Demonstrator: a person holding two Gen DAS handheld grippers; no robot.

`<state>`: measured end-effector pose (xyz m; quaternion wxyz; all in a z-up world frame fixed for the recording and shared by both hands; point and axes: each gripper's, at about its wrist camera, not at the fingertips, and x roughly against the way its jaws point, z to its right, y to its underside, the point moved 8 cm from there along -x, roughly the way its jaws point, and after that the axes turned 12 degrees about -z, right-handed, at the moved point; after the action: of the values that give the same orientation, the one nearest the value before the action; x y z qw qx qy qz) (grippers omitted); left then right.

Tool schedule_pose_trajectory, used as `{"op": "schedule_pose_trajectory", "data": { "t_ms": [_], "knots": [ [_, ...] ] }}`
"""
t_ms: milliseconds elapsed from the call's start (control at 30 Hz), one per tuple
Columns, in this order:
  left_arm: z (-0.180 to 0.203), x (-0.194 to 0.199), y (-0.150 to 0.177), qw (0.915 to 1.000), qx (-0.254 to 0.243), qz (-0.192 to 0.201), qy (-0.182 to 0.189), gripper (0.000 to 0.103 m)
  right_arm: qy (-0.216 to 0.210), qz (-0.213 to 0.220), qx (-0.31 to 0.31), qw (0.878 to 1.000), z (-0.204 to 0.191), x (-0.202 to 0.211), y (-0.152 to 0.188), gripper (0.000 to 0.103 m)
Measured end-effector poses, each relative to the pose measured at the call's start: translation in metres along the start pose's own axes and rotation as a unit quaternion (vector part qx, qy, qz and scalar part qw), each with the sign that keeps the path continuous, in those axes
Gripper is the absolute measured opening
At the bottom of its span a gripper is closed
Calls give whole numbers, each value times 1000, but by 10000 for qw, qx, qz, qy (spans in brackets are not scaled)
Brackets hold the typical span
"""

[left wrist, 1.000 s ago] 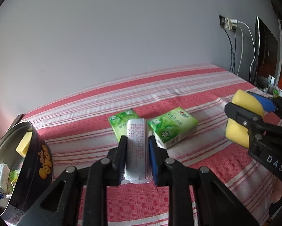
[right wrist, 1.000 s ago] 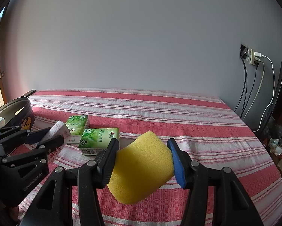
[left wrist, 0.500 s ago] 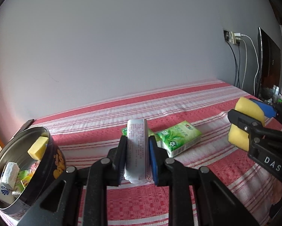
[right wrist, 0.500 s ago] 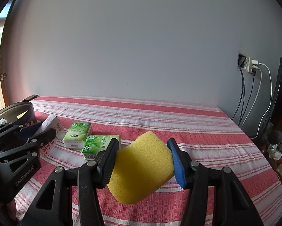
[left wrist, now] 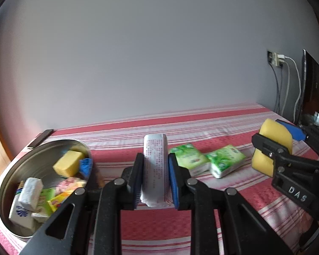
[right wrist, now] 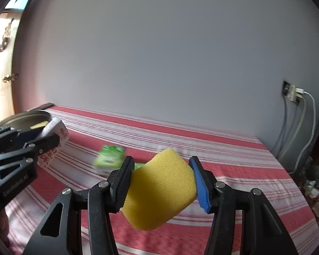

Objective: Organize objects
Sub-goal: 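Carry the soap bar and sponge over the basin with both tools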

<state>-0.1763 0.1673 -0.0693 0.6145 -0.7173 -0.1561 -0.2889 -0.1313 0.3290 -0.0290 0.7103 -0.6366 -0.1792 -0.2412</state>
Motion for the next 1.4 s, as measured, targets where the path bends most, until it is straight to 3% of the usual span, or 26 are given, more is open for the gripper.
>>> {"op": "schedule_pose_trajectory", "data": {
  "t_ms": [233,833,1400],
  "knots": [
    [-48,8,3,9992,347,23,-176,21,-416,18,343,9985,-46,0,-26,56],
    [-140,29,14,9924,992,176,-710,21,-1020,130,1128,9883,-152,1,-73,56],
    [-229,17,47,9783,1606,-174,-1301,21,-1535,-165,1740,9726,-260,-32,-85,56]
  ]
}}
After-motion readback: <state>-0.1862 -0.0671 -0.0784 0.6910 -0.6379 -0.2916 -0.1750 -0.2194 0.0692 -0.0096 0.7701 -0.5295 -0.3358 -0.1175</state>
